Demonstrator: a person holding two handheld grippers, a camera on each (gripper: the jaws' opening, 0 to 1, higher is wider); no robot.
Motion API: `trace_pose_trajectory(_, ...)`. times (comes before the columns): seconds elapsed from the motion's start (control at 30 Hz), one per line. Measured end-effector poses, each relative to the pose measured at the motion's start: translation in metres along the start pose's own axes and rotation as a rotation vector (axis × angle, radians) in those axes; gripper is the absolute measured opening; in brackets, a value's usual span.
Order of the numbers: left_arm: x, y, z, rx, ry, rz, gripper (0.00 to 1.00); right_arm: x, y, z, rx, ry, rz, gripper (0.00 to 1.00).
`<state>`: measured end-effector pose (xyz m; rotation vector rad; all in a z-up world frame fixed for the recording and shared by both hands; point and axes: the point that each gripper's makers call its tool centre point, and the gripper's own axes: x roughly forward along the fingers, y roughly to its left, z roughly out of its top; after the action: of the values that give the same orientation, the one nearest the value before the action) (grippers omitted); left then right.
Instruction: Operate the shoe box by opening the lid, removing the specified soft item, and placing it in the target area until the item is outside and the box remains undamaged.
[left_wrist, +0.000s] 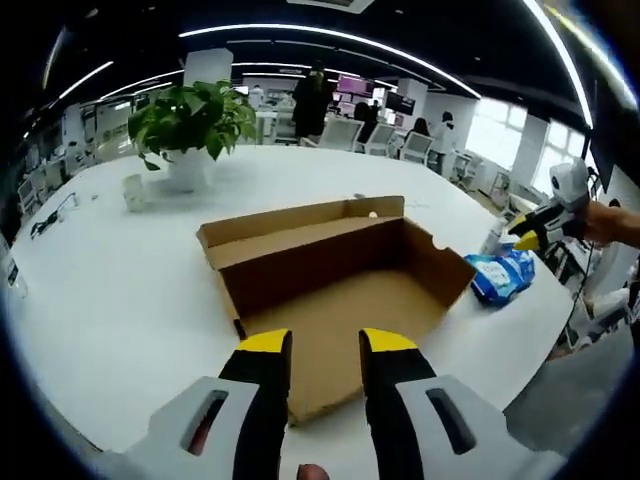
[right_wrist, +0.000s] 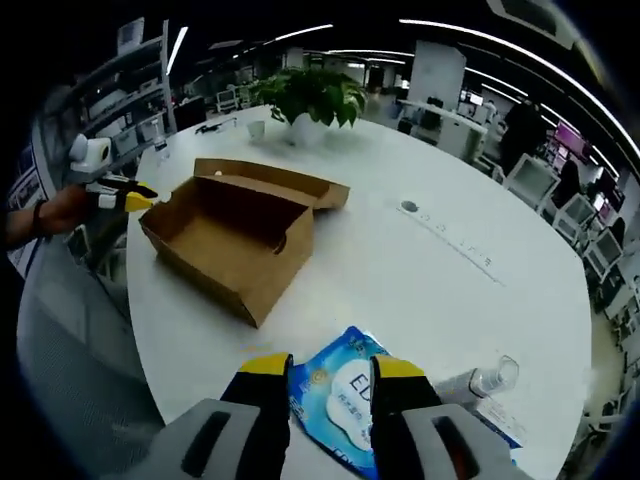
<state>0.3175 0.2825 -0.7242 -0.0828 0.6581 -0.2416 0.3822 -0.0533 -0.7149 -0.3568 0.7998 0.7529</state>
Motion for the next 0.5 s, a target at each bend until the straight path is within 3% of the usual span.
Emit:
trace_pose_trajectory(0.27,0.003,0.028,-0.015,-0.075,0.052,0.097,0.29,0.026,0.029,0.028,0.006,-0.043,0.047,0.27)
trace_pose_trajectory(0.5,0.010,0.029,-0.026,-0.124,0.097,0.108,0.29,0.034,0.036,0.038,0.015,-0.057,0.067,0.27)
